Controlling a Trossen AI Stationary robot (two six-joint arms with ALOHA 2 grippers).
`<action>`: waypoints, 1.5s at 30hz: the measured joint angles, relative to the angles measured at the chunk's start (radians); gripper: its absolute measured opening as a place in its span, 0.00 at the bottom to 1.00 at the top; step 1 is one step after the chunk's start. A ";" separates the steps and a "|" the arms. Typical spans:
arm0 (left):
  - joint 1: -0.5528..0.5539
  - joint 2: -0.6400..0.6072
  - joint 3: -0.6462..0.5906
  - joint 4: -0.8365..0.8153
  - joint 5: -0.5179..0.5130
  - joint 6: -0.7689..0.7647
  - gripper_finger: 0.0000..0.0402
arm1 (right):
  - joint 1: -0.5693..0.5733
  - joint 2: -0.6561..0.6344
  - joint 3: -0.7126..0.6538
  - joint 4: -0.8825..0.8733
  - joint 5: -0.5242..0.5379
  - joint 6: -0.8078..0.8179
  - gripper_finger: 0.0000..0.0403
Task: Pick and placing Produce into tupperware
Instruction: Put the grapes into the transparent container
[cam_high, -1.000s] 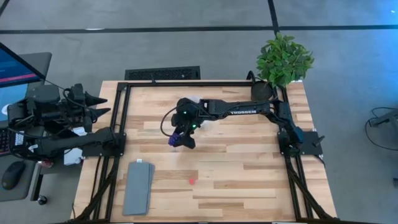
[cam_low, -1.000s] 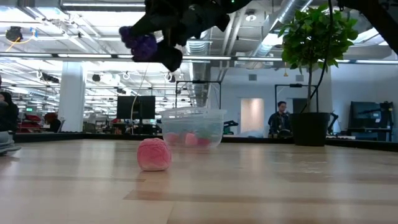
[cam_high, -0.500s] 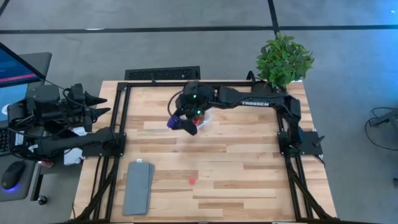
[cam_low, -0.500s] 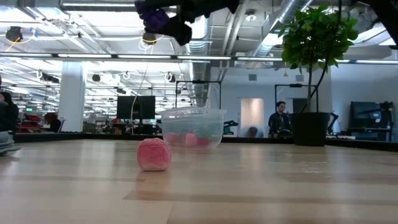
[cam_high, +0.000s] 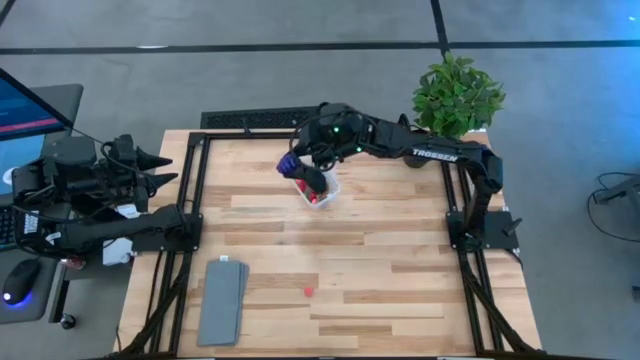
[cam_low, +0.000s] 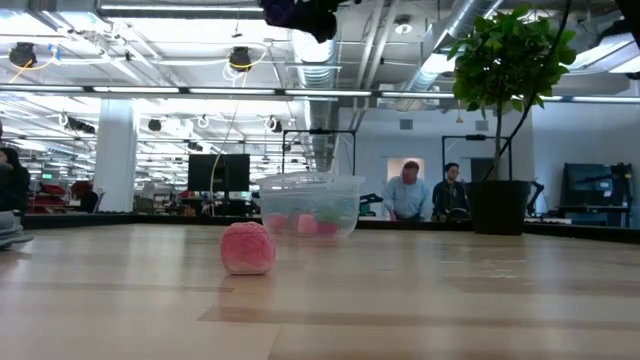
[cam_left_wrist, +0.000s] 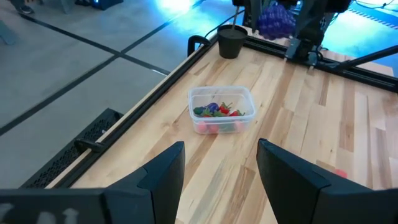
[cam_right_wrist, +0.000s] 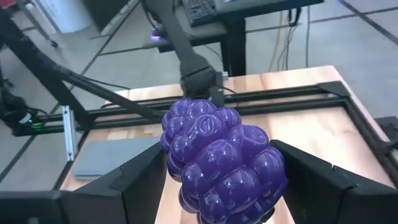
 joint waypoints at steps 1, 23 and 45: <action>0.000 0.000 0.000 0.000 0.000 0.000 0.47 | -0.005 -0.006 0.000 -0.009 0.008 -0.001 0.75; 0.000 0.000 0.000 -0.016 0.001 0.000 0.47 | -0.047 -0.032 -0.053 -0.132 0.111 -0.002 0.75; 0.000 0.000 0.000 -0.011 0.003 0.001 0.47 | -0.077 -0.032 -0.345 0.011 0.199 0.089 0.75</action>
